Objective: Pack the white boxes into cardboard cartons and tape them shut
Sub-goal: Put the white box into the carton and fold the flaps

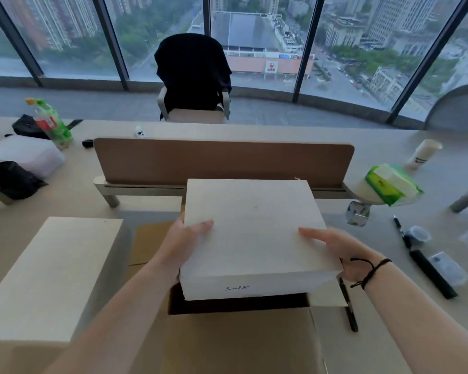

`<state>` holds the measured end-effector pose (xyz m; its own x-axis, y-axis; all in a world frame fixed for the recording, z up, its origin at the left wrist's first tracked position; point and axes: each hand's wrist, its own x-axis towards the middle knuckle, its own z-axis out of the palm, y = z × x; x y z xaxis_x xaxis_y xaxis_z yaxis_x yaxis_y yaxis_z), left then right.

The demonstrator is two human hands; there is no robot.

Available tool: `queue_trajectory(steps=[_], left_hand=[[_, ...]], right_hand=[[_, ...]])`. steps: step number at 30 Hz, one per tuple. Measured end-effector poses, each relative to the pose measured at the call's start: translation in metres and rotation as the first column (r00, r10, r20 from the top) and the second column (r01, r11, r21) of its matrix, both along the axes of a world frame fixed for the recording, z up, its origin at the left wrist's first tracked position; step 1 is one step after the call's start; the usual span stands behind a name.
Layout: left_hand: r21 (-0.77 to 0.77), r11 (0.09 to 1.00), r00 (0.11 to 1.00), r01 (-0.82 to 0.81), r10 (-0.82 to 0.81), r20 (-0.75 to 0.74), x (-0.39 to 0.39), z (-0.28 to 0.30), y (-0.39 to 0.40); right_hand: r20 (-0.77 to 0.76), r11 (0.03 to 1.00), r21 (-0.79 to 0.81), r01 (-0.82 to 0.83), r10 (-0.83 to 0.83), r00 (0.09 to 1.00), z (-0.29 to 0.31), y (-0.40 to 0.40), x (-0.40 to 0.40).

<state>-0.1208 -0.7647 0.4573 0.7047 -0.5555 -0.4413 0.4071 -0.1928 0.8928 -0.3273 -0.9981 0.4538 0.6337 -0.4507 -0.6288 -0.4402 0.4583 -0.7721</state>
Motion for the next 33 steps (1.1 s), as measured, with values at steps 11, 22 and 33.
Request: queue_trajectory(steps=[11, 22, 33], left_hand=[[0.030, 0.999, 1.000, -0.021, 0.021, -0.016, 0.000, -0.018, 0.025], [0.060, 0.998, 0.999, -0.014, 0.016, -0.031, 0.010, -0.033, 0.043], [0.229, 0.973, 0.992, 0.005, -0.035, 0.125, 0.009, -0.073, 0.046]], right_hand=[[0.073, 0.998, -0.003, -0.066, 0.066, 0.995, 0.002, 0.013, 0.011], [0.088, 0.997, 0.023, -0.070, 0.068, 0.994, -0.024, 0.035, 0.019], [-0.010, 0.998, 0.049, -0.040, 0.041, 0.999, -0.061, 0.047, 0.016]])
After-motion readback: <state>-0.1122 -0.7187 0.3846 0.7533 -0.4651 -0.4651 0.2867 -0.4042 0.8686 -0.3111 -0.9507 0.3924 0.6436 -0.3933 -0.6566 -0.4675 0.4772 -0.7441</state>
